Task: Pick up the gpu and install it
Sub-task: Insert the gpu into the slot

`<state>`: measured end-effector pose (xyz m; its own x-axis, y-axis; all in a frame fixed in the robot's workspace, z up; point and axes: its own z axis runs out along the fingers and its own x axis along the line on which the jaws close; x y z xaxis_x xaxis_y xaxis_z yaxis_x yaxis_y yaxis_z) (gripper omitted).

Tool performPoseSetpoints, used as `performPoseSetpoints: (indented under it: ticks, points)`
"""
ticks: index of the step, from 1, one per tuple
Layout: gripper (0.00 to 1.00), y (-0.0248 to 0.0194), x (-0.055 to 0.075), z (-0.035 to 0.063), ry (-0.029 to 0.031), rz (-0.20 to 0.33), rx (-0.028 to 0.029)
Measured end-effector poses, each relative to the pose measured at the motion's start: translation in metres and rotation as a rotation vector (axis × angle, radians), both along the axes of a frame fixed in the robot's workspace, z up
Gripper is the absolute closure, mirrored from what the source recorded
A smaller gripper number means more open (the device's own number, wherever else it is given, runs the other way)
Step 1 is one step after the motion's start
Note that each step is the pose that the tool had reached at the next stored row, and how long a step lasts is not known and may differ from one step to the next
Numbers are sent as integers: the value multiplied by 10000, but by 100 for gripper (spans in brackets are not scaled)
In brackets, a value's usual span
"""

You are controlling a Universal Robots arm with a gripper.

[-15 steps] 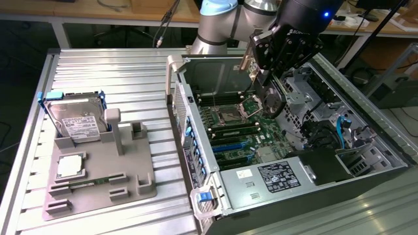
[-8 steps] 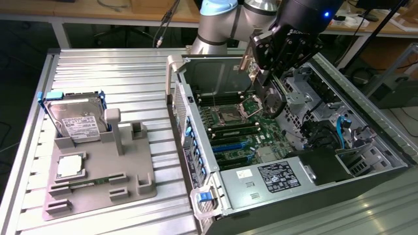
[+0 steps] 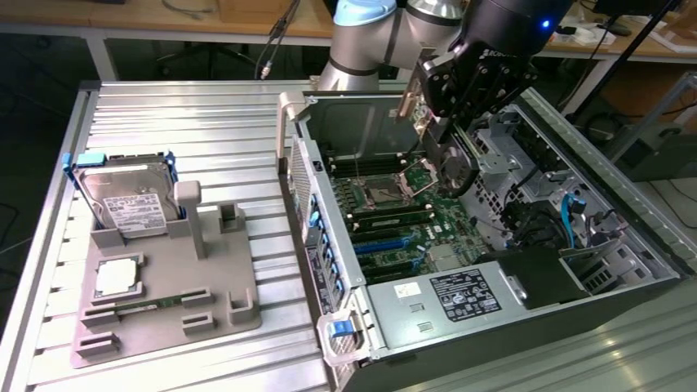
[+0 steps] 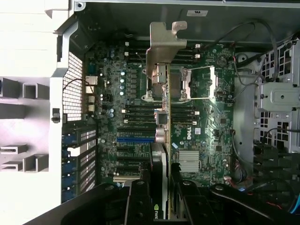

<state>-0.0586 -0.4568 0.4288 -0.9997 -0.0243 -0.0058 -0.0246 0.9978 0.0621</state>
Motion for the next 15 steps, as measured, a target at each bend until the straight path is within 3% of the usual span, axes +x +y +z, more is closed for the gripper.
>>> performPoseSetpoints:
  ticks: [15]
  points:
    - [73,0,0,0,0,490,0]
